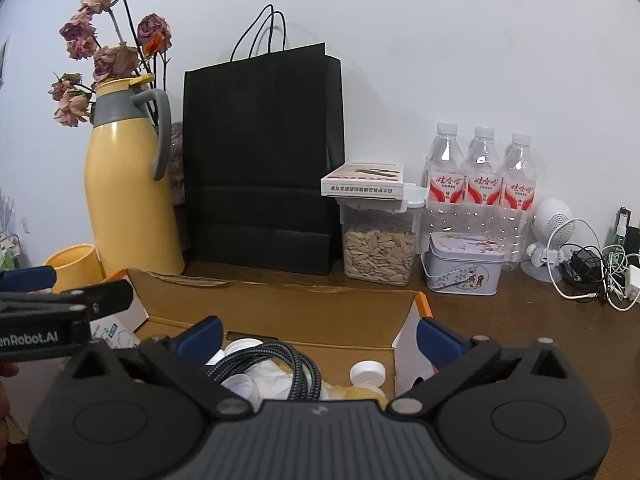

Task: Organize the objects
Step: 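Carry the white container and cap into the box and open both tools, then withdraw both tools from the box back over the table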

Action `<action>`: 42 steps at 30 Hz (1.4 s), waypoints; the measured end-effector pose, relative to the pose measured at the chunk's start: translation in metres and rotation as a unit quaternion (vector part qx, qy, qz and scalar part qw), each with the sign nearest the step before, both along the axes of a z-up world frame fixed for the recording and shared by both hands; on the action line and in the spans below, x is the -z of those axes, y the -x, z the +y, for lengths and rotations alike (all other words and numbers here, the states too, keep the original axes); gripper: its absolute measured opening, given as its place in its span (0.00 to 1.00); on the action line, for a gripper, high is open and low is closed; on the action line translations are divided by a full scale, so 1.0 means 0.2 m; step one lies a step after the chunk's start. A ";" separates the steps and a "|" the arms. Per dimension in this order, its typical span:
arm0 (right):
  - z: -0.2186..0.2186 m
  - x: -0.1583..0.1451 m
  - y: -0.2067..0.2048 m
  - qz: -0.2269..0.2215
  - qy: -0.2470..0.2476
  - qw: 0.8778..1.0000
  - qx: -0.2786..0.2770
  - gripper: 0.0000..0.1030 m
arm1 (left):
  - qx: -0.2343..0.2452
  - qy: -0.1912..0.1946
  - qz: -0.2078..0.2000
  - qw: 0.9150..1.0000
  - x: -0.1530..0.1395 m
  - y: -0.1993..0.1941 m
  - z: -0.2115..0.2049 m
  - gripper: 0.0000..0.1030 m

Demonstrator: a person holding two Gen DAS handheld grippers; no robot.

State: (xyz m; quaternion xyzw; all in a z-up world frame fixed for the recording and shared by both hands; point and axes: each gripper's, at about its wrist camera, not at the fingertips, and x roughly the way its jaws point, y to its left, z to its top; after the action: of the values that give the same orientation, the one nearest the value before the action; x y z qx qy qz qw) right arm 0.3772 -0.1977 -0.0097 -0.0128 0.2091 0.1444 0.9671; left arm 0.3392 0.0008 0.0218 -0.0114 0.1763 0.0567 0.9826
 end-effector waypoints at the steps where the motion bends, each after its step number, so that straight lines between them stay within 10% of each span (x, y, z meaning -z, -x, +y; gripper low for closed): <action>1: 0.00 0.00 0.00 -0.001 0.000 1.000 0.000 1.00 | 0.000 0.000 0.000 1.000 0.00 0.00 0.00 1.00; 24: -0.04 -0.11 0.24 -0.028 -0.008 1.000 -0.008 1.00 | 0.021 0.025 -0.044 0.998 -0.14 0.27 -0.02 1.00; 42: -0.09 -0.07 0.65 0.000 0.017 1.000 -0.015 1.00 | 0.025 0.033 0.004 0.999 -0.08 0.63 -0.03 1.00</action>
State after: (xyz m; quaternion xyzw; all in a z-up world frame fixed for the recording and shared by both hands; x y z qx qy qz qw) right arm 0.2481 -0.2167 0.0048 -0.0321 0.2112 0.1550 0.9645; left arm 0.2131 -0.0054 0.0386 -0.0397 0.1825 0.0265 0.9821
